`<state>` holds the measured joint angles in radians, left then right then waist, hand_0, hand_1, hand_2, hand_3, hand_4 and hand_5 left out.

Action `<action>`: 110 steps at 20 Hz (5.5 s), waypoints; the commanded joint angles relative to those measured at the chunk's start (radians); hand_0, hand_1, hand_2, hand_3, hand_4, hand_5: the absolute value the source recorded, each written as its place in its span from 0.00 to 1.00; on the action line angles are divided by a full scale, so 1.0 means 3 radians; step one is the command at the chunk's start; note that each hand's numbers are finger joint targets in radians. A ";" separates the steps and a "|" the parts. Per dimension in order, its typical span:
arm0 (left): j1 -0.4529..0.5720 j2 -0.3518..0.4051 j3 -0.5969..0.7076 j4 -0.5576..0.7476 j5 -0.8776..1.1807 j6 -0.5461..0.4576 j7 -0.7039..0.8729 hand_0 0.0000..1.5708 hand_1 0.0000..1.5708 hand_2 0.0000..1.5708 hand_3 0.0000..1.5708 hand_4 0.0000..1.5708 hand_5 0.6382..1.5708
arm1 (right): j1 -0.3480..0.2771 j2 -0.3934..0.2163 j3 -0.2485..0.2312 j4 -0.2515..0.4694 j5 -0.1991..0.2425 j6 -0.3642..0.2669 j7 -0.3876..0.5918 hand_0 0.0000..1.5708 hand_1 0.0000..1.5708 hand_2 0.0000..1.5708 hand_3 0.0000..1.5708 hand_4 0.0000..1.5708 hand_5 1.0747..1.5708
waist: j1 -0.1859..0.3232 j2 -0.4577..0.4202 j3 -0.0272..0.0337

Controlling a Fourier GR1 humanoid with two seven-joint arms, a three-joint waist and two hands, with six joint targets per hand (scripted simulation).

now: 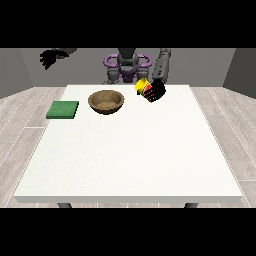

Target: Pick the cup and pour the ball into the bowl, then pick the bowl and place it on the pad

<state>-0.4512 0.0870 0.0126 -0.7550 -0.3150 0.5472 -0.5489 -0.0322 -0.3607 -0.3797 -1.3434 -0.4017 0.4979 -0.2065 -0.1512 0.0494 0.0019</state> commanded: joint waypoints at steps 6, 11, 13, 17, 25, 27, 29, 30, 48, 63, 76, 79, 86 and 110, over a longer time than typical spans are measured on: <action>-0.0595 0.0354 -0.0836 0.0543 -0.1588 0.0627 0.1360 0.81 0.81 1.00 0.98 0.75 0.99 | -0.0294 -0.0101 0.0020 0.0171 0.0003 -0.0167 0.0347 0.00 0.00 0.00 0.00 0.38 0.99 | 0.0050 -0.0289 0.0018; -0.1031 0.0150 -0.1239 0.0842 -0.2345 0.0397 0.2398 0.74 0.74 1.00 0.86 0.68 1.00 | -0.0299 -0.0044 0.0059 0.0359 0.0137 -0.0322 0.0414 0.00 0.00 0.00 0.00 0.41 0.99 | 0.0184 -0.0548 0.0005; -0.1065 -0.0006 -0.1361 0.0845 -0.2500 0.0193 0.2611 0.74 0.74 1.00 0.86 0.68 1.00 | -0.0294 -0.0038 0.0077 0.0388 0.0158 -0.0371 0.0507 0.00 0.00 0.00 0.00 0.41 0.99 | 0.0269 -0.0662 -0.0001; -0.1386 -0.0273 -0.1564 0.0826 -0.2843 -0.0133 0.3210 0.51 0.51 1.00 0.78 0.68 1.00 | -0.0312 -0.0075 -0.0013 0.0627 0.0153 -0.0293 0.0322 0.00 0.00 0.00 0.00 0.41 0.98 | 0.0320 -0.0629 -0.0001; -0.1425 -0.0288 -0.2151 0.0511 -0.3214 -0.0736 0.4007 0.37 0.37 1.00 0.76 0.52 1.00 | -0.0539 0.0003 0.0136 0.0647 0.0227 -0.0245 0.0247 0.00 0.00 0.00 0.00 0.42 0.98 | 0.0051 -0.0516 -0.0004; -0.1288 -0.0289 -0.2293 0.0346 -0.3285 -0.0856 0.3955 0.26 0.26 0.96 0.82 0.45 0.99 | -0.0436 0.0009 0.0135 0.0732 0.0219 -0.0201 0.0277 0.00 0.00 0.00 0.00 0.43 0.98 | 0.0138 -0.0604 -0.0005; -0.1392 -0.0289 -0.2434 0.0294 -0.3302 -0.1188 0.4058 0.13 0.13 0.76 0.87 0.43 1.00 | -0.0579 -0.0145 0.0059 0.0770 0.0130 -0.0131 0.0374 0.00 0.00 0.00 0.00 0.42 0.98 | 0.0019 -0.0622 -0.0004; -0.1421 -0.0289 -0.2554 0.0094 -0.3224 -0.1424 0.4028 0.00 0.00 0.67 0.88 0.47 1.00 | -0.0565 -0.0011 0.0154 0.0866 0.0243 -0.0192 0.0291 0.00 0.00 0.00 0.00 0.42 0.98 | 0.0050 -0.0599 -0.0003; -0.0749 -0.0283 -0.1043 -0.1402 -0.1261 0.0071 0.3074 0.40 0.40 0.18 0.00 0.70 1.00 | -0.0620 0.0262 0.0167 0.0728 0.0245 -0.0564 0.0347 0.00 0.00 0.00 0.00 0.45 1.00 | 0.0556 -0.0041 -0.0073; -0.0755 0.0703 0.0729 -0.2068 0.1841 -0.2158 0.2293 0.00 0.00 0.00 0.00 0.21 0.92 | -0.0576 0.0820 0.0194 0.0522 0.0418 -0.1302 0.0037 0.00 0.00 0.00 0.00 0.00 1.00 | 0.1208 0.0378 -0.0014; -0.0713 0.1549 0.1396 -0.1675 0.2463 -0.2813 0.2424 0.00 0.00 0.00 0.00 0.18 0.93 | -0.1103 0.0817 0.0286 0.1560 0.0598 -0.1328 -0.0442 0.00 0.00 0.00 0.00 0.00 1.00 | 0.1007 0.0486 -0.0004; -0.0766 0.1748 0.1520 -0.1565 0.2517 -0.2912 0.2319 0.00 0.00 0.00 0.00 0.16 0.93 | -0.1318 0.0850 0.0247 0.1752 0.0543 -0.1361 -0.0517 0.00 0.00 0.00 0.00 0.00 1.00 | 0.0968 0.0653 -0.0004; -0.0887 0.2015 0.1682 -0.1441 0.2728 -0.3038 0.2415 0.00 0.00 0.00 0.00 0.15 0.93 | -0.1451 0.1168 0.0300 0.1969 0.0510 -0.1441 -0.0726 0.00 0.00 0.00 0.00 0.10 0.97 | 0.0964 0.0789 -0.0003; -0.0186 0.2159 0.1870 -0.0630 0.2498 -0.3271 0.1860 0.00 0.00 0.00 0.00 0.46 1.00 | -0.1493 0.0468 0.0618 0.1232 0.0893 -0.2166 0.1378 1.00 1.00 1.00 1.00 0.65 0.94 | 0.0551 0.0068 -0.0010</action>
<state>-0.5804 0.7484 0.5725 -0.9955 0.4732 -0.4326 0.0691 -0.4575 -0.1921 -0.2288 -0.9293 -0.1518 -0.1382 0.0609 0.0535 0.1324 -0.0046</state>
